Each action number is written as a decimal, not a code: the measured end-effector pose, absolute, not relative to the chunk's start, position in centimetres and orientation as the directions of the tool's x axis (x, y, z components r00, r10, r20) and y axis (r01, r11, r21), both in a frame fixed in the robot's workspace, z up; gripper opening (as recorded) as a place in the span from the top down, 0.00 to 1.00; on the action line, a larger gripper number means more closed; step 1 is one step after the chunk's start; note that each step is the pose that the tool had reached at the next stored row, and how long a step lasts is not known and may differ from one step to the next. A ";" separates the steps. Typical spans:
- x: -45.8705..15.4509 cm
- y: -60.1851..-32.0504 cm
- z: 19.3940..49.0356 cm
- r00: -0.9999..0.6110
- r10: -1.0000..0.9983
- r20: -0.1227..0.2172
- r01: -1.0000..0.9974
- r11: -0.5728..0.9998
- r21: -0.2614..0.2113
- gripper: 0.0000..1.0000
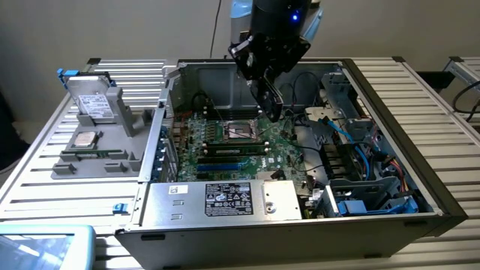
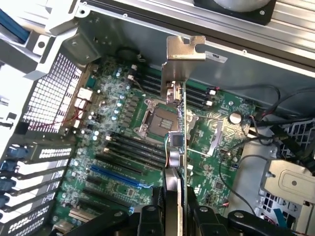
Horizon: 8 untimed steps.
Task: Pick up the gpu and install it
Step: 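Insert the gpu into the slot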
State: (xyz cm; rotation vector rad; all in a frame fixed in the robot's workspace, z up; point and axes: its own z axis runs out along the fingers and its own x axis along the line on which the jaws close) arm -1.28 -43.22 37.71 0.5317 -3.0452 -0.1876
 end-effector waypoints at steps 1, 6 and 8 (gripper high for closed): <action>-1.3 -43.2 37.7 -0.934 -0.357 0.023 -0.351 0.928 0.127 0.72; -1.3 -43.2 37.7 -0.897 -0.441 0.023 -0.435 0.892 0.127 0.72; -1.3 -43.2 37.7 -0.881 -0.473 0.023 -0.467 0.875 0.127 0.72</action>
